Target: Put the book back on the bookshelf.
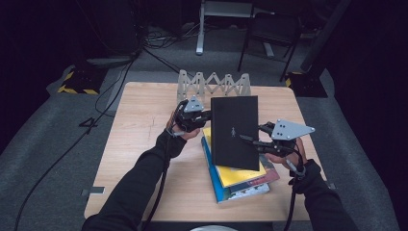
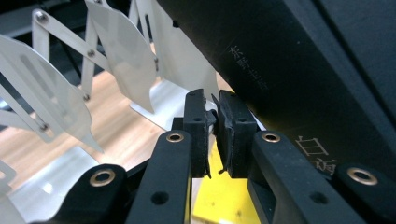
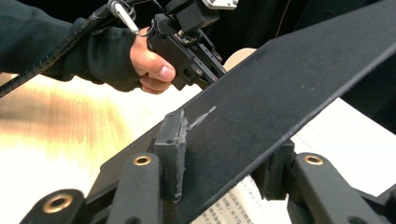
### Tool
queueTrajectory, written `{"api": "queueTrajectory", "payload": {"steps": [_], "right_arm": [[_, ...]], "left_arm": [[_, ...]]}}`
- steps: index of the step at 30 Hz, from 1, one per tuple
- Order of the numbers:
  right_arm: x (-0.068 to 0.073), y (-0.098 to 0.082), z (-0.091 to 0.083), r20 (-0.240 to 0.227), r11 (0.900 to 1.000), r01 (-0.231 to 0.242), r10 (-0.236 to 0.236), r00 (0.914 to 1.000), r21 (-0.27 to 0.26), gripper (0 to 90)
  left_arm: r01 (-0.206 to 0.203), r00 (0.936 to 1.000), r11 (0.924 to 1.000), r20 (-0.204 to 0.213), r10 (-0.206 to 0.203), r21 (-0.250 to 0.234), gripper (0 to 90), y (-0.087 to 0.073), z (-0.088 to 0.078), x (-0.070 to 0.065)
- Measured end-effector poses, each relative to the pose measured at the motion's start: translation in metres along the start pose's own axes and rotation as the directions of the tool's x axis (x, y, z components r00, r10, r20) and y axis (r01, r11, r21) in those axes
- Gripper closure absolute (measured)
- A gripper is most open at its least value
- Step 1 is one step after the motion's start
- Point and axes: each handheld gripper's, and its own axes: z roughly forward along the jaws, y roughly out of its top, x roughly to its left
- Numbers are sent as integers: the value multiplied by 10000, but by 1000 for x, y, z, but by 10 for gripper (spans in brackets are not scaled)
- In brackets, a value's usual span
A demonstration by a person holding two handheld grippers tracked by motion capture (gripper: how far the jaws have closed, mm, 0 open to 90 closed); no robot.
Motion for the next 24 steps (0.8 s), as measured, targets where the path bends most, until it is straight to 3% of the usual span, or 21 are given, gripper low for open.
{"api": "queueTrajectory", "payload": {"steps": [2,4,7,9,15,18,20,22,24], "right_arm": [[1,-6,-4,60,9995,-203,204,9998,-229,616],[4,-10,-6,115,9988,-282,287,9995,-394,626],[15,-15,-12,268,9973,-218,237,9994,-708,648],[18,-18,-14,188,9953,-322,341,9992,-918,665],[25,-23,-20,149,9911,-584,606,9981,-1193,686],[28,-24,-22,237,9910,-514,548,9982,-1236,689],[29,-25,-22,241,9900,-563,599,9979,-1295,689],[29,-25,-22,297,9905,-511,553,9980,-1277,689],[31,-25,-22,322,9904,-470,516,9981,-1303,689]], "left_arm": [[88,9999,9998,-124,-90,-193,808,-1,-2,-3],[146,9998,9996,-148,-150,-248,741,-2,-3,-3],[-53,9998,9995,-191,47,-307,700,-2,-14,-7],[-137,9982,9999,-589,136,-24,645,-1,-20,-12],[-313,9983,9964,-475,351,794,429,-10,-33,-26],[-427,9977,9894,-456,495,1389,386,-24,-40,-36],[-980,9904,9775,-777,1142,1870,341,-35,-45,-49],[-1264,9909,9714,-195,1329,2008,306,-47,-49,-59],[-1527,9879,9662,68,1547,2077,284,-55,-51,-68]]}}
